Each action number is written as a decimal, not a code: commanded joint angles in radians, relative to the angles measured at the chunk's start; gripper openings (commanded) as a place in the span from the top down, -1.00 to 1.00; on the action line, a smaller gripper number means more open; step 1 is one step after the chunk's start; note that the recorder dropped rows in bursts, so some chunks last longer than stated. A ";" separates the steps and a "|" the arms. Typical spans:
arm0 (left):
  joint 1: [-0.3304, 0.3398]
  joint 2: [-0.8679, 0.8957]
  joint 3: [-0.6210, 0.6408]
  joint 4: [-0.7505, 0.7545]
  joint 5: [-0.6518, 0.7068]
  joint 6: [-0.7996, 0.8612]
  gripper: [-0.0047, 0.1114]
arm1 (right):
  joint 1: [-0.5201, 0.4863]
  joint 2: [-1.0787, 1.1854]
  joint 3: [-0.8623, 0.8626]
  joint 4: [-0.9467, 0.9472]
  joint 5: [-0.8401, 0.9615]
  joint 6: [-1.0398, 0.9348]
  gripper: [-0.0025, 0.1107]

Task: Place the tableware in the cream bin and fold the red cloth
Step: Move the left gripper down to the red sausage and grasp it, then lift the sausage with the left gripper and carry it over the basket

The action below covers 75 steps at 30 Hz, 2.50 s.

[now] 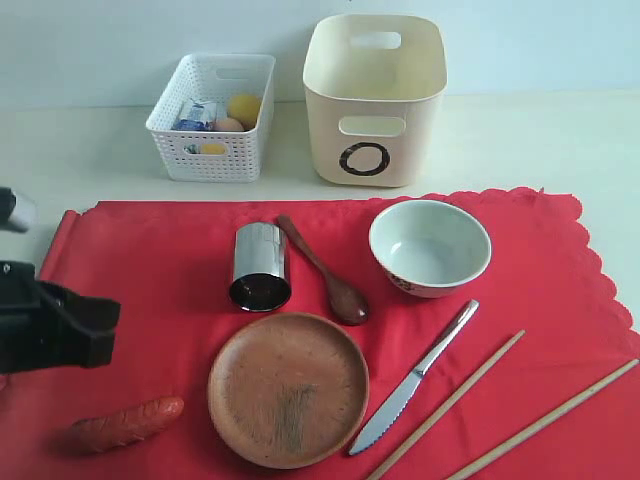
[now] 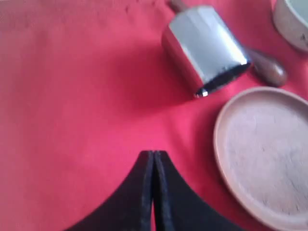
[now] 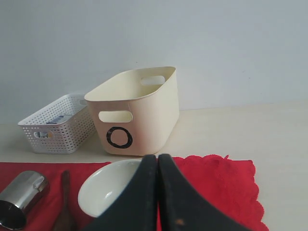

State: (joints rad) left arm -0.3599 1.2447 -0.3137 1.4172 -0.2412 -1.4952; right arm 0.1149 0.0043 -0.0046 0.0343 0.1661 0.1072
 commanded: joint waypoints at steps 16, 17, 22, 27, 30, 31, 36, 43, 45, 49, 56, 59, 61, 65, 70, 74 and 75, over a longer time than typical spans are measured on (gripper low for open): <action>0.001 -0.005 0.170 0.061 -0.226 0.042 0.58 | 0.001 -0.004 0.005 -0.006 -0.010 -0.002 0.96; 0.001 -0.005 0.170 0.052 -0.224 0.052 0.45 | 0.001 -0.004 0.005 -0.006 -0.010 -0.002 0.96; 0.001 -0.005 0.170 -0.003 -0.203 0.084 -0.08 | 0.001 -0.004 0.005 -0.006 -0.010 -0.002 0.96; 0.001 0.007 0.170 -0.055 -0.161 0.161 -0.17 | 0.001 -0.004 0.005 -0.006 -0.010 -0.002 0.96; 0.001 0.035 0.170 -0.099 -0.157 0.218 -0.17 | 0.001 -0.004 0.005 -0.006 -0.010 -0.002 0.96; 0.001 0.043 0.170 -0.111 -0.157 0.240 -0.17 | 0.001 -0.004 0.005 -0.006 -0.010 -0.002 0.96; 0.001 0.122 0.170 -0.242 -0.190 0.438 -0.16 | 0.001 -0.004 0.005 -0.006 -0.010 -0.002 0.96; 0.001 0.234 0.162 -0.404 -0.223 0.648 -0.12 | 0.001 -0.004 0.005 -0.006 -0.010 -0.002 0.96; 0.001 0.253 0.160 -0.409 -0.221 0.671 0.00 | 0.001 -0.004 0.005 -0.006 -0.010 -0.002 0.96; 0.001 0.269 0.160 -0.412 -0.231 0.700 0.50 | 0.001 -0.004 0.005 -0.006 -0.010 -0.002 0.96; 0.001 0.269 0.160 -0.412 -0.236 0.700 0.92 | 0.001 -0.004 0.005 -0.006 -0.010 -0.002 0.96; 0.001 0.267 0.158 -0.412 -0.241 0.700 0.92 | 0.001 -0.004 0.005 -0.006 -0.010 -0.002 0.96; 0.001 0.265 0.147 -0.412 -0.243 0.676 0.92 | 0.001 -0.004 0.005 -0.006 -0.010 -0.002 0.96; 0.001 0.253 0.115 -0.412 -0.268 0.621 0.92 | 0.001 -0.004 0.005 -0.006 -0.010 -0.002 0.96; 0.001 0.212 0.065 -0.412 -0.313 0.589 0.92 | 0.001 -0.004 0.005 -0.006 -0.010 -0.002 0.96; 0.001 0.173 0.006 -0.412 -0.314 0.572 0.92 | 0.001 -0.004 0.005 -0.006 -0.010 -0.002 0.96; 0.001 0.162 -0.013 -0.415 -0.314 0.572 0.92 | 0.001 -0.004 0.005 -0.006 -0.010 -0.002 0.96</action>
State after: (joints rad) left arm -0.3599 1.4341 -0.2860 1.0126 -0.5317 -0.9092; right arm 0.1149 0.0043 -0.0046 0.0343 0.1661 0.1072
